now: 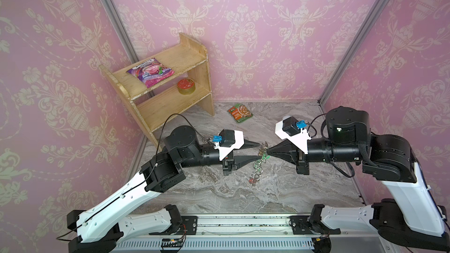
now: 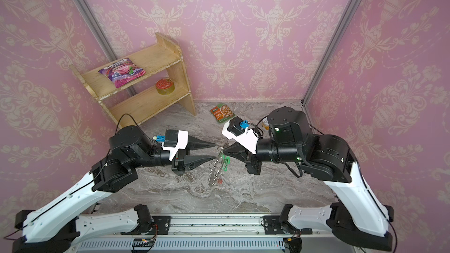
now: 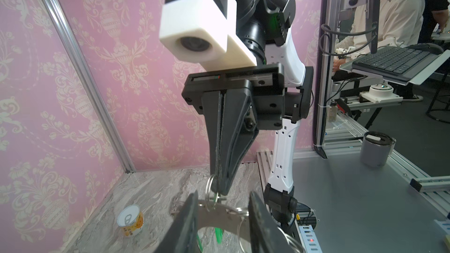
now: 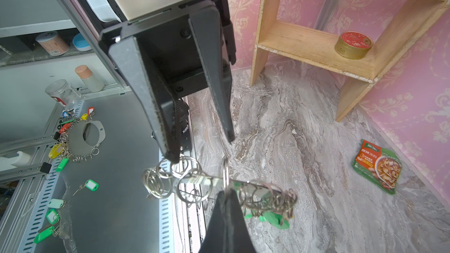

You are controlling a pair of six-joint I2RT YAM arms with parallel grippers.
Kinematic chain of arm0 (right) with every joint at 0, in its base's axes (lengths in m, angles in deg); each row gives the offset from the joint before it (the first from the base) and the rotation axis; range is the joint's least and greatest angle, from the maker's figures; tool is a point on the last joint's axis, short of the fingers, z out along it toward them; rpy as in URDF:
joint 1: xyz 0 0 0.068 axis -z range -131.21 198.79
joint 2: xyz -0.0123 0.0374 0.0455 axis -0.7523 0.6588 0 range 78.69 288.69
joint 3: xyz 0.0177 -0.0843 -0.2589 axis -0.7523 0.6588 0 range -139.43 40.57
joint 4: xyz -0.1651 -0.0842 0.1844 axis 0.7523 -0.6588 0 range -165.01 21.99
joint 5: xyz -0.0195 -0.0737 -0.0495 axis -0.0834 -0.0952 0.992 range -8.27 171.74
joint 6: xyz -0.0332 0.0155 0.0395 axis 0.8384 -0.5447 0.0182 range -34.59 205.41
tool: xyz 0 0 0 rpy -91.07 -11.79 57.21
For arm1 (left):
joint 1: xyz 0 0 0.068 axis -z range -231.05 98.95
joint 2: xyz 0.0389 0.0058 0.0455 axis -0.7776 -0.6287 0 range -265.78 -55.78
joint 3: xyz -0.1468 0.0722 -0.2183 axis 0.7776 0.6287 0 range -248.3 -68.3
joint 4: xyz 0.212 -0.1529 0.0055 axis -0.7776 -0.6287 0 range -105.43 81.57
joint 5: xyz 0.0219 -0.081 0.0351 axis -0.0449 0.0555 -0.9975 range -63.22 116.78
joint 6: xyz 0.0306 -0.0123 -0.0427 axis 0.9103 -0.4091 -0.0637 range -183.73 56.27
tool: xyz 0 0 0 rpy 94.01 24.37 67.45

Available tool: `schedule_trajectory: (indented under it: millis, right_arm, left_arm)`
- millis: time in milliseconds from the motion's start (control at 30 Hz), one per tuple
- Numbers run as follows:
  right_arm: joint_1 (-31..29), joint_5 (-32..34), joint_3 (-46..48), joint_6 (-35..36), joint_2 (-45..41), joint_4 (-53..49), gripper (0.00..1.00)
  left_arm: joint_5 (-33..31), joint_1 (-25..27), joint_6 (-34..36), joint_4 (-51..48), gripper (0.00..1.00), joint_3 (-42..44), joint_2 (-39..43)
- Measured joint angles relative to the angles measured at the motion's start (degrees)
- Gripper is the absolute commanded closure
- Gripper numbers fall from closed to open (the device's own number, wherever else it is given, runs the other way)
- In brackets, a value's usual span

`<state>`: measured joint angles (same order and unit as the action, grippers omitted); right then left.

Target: Put the keys on the keyring

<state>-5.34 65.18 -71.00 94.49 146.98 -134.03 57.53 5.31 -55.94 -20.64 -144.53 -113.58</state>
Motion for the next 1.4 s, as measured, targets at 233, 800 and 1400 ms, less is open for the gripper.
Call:
schedule_trajectory:
  millis: [233,800,1400]
  right_arm:
    - [0.0,0.07,-1.42,0.15,1.22,-1.62,1.0]
    - [0.0,-0.15,-1.77,0.5,2.4,-3.41,1.0]
    - [0.0,-0.59,-2.6,1.31,2.91,-3.67,1.0]
  left_arm:
    - [0.0,0.0,1.86,-2.56,0.67,-1.79,-1.92]
    - [0.02,0.0,2.95,-3.82,0.86,-2.91,-3.45]
    - [0.02,0.07,2.95,-4.22,0.87,-3.15,-4.44]
